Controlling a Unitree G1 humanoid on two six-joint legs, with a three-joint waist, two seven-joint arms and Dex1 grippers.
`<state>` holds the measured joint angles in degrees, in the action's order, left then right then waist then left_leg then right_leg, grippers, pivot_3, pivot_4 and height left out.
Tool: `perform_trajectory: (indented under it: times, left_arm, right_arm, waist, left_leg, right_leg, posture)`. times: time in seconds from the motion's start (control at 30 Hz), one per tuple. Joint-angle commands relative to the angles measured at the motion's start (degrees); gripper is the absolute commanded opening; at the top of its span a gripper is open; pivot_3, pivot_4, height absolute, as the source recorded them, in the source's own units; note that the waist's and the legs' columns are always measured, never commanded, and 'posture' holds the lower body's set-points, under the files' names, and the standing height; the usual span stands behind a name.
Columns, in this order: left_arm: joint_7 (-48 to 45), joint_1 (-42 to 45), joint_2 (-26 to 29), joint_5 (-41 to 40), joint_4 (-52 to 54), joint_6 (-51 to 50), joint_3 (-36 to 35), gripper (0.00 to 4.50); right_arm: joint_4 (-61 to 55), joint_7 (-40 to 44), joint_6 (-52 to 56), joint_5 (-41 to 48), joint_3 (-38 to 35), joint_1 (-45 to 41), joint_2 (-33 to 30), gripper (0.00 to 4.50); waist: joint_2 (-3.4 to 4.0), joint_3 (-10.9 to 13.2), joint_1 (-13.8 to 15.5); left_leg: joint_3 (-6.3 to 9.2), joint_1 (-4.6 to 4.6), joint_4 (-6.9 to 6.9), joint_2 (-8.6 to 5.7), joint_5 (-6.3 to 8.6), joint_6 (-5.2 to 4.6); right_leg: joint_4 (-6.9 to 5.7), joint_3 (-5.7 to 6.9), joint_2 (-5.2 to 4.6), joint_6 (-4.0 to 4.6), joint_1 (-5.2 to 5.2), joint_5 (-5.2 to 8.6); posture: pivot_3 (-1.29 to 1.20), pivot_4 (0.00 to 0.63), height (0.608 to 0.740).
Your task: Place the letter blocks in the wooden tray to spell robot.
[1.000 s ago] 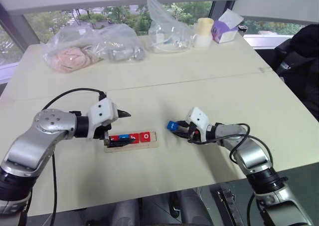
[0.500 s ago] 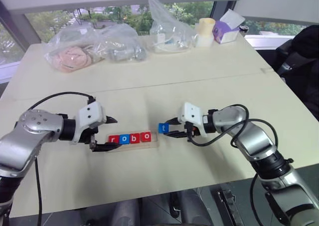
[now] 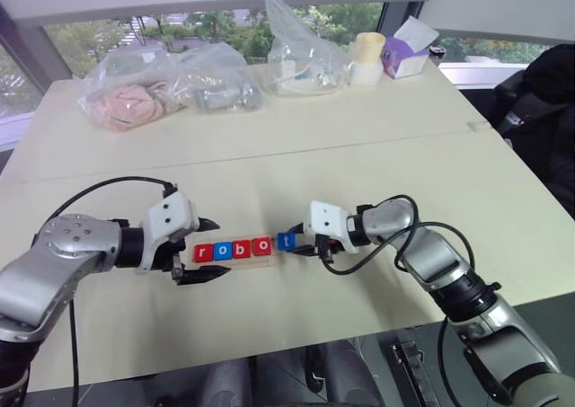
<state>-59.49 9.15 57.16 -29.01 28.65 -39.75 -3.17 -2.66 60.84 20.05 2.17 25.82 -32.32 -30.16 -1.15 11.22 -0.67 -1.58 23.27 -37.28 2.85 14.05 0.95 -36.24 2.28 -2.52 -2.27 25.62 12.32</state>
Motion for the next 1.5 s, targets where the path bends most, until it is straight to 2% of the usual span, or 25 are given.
perform_trajectory:
  times: [0.03, 0.57, 1.17, 1.37, 1.4, 1.5]
  left_arm:
    - [0.6, 0.1, 0.4, -0.7, 1.5, -0.2, -1.7, 4.50]
    - [1.9, 1.4, -0.9, -0.1, 0.2, 0.4, 0.1, 4.50]
    - [3.2, 1.7, -2.2, 1.3, -0.9, 1.3, 1.1, 4.50]
    - [3.1, 2.0, -2.1, 1.6, -1.5, 1.5, 1.2, 4.50]
    - [3.1, 2.1, -2.2, 1.6, -1.6, 1.5, 1.2, 4.50]
    - [3.1, 2.3, -2.2, 1.7, -1.7, 1.5, 1.3, 4.50]
  right_arm:
    - [-1.0, 0.7, -1.6, -0.1, 0.2, -0.8, 1.0, 1.12]
    - [2.6, 0.7, -2.1, -1.7, 0.9, -2.4, 5.2, 1.12]
    - [3.1, 1.1, -1.3, -1.8, 0.6, -2.0, 7.2, 1.12]
    - [3.2, -1.0, -1.3, -1.1, -1.5, -2.6, 8.7, 4.22]
    - [3.3, -1.4, -1.4, -1.1, -1.8, -2.9, 8.8, 4.42]
    - [3.7, -2.6, -2.1, -0.7, -3.5, -4.0, 9.0, 4.42]
  waist:
    - [0.00, 0.0, 0.0]
    - [0.00, 0.0, 0.0]
    - [0.00, 0.0, 0.0]
    - [0.00, 0.0, 0.0]
    - [0.00, 0.0, 0.0]
    - [0.00, 0.0, 0.0]
  left_leg:
    - [0.00, 0.00, 0.00, 0.00, 0.00, 0.00]
    - [0.00, 0.00, 0.00, 0.00, 0.00, 0.00]
    - [0.00, 0.00, 0.00, 0.00, 0.00, 0.00]
    - [0.00, -0.01, 0.00, 0.00, 0.00, 0.00]
    - [0.00, -0.01, 0.00, 0.00, 0.00, 0.01]
    - [0.00, 0.00, -0.01, 0.00, -0.01, 0.01]
  right_leg:
    - [0.00, 0.00, 0.00, 0.00, 0.00, 0.00]
    - [-0.01, 0.00, 0.01, 0.05, 0.00, -0.04]
    - [-0.02, 0.00, 0.01, 0.07, 0.00, -0.05]
    - [-0.02, 0.00, 0.01, 0.07, 0.00, -0.05]
    - [-0.02, 0.00, 0.01, 0.07, 0.00, -0.05]
    - [-0.02, 0.00, 0.00, 0.07, 0.00, -0.06]
  posture:
    - [0.00, 0.150, 0.740]
    - [0.00, 0.150, 0.740]
    - [0.00, 0.150, 0.740]
    - [0.00, 0.150, 0.740]
    - [0.00, 0.150, 0.740]
    - [0.00, 0.150, 0.740]
